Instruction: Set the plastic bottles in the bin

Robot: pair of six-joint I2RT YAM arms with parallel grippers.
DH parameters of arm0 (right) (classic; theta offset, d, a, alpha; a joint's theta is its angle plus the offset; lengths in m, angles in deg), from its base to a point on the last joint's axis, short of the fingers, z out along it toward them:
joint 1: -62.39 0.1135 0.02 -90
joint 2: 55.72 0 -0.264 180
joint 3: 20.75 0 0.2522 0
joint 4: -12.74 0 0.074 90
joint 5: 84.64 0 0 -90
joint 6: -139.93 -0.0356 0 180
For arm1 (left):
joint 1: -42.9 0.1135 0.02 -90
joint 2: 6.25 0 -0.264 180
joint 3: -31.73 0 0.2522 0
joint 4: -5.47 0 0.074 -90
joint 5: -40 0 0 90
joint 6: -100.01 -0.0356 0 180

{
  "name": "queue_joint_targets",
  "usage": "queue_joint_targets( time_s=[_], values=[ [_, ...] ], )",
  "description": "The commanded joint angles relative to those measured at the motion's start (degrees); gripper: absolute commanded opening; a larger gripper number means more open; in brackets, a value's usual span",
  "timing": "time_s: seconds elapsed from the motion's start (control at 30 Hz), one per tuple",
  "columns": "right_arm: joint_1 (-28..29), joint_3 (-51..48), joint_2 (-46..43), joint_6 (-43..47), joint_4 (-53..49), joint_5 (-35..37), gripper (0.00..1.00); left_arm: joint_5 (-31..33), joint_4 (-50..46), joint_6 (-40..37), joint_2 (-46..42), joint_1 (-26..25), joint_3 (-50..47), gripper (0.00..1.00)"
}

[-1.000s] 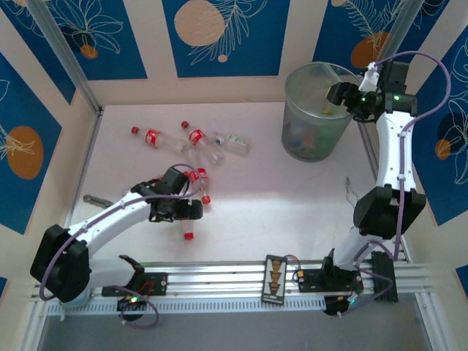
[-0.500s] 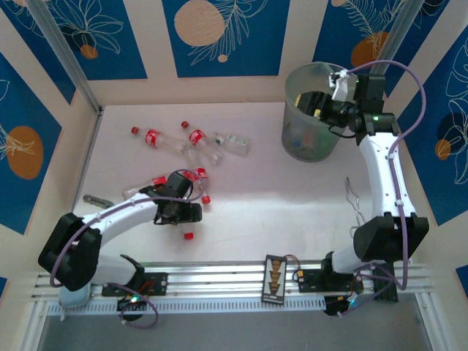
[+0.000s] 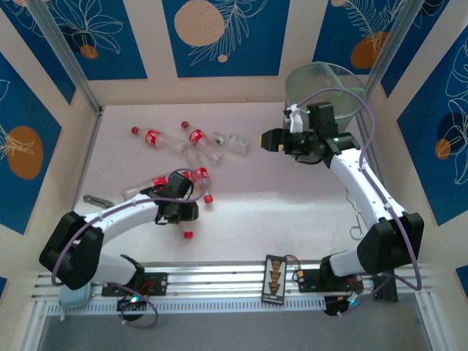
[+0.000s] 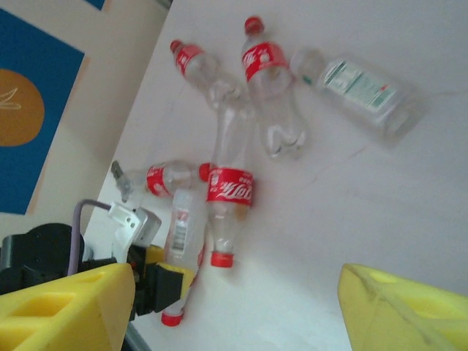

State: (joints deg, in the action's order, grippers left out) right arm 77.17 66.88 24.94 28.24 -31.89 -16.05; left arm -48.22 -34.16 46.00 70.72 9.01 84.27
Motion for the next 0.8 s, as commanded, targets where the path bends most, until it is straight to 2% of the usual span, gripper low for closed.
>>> queue_joint_targets(
  time_s=[0.0, 0.13, 0.23, 0.37, 0.53, 0.77],
  values=[
    [2.1, -1.2, 1.5, -2.5, 3.8, -0.2, 0.74, -0.3, -2.3, -1.7, -2.5, -0.4, 2.3, 0.49],
    [4.6, -1.4, 4.4, -4.4, 5.4, -0.6, 0.74, -0.4, -5.6, -2.9, -6.0, -0.3, 5.0, 0.48],
    [7.1, -1.1, 6.7, -5.0, 6.7, -1.8, 0.74, -2.4, -4.3, -4.5, -9.3, -0.3, 7.0, 0.47],
    [10.1, -0.3, 9.6, -5.7, 8.8, -2.7, 0.76, -11.7, 5.4, -5.9, -9.8, -0.3, 7.8, 0.48],
    [12.3, -0.2, 12.5, -8.1, 14.2, -5.4, 0.79, -22.9, 19.5, -3.5, -6.0, -0.4, 7.2, 0.48],
    [13.8, 0.0, 16.4, -10.9, 20.5, -8.3, 0.79, -29.0, 29.7, -0.8, -2.8, -1.2, 7.6, 0.5]
  ],
)
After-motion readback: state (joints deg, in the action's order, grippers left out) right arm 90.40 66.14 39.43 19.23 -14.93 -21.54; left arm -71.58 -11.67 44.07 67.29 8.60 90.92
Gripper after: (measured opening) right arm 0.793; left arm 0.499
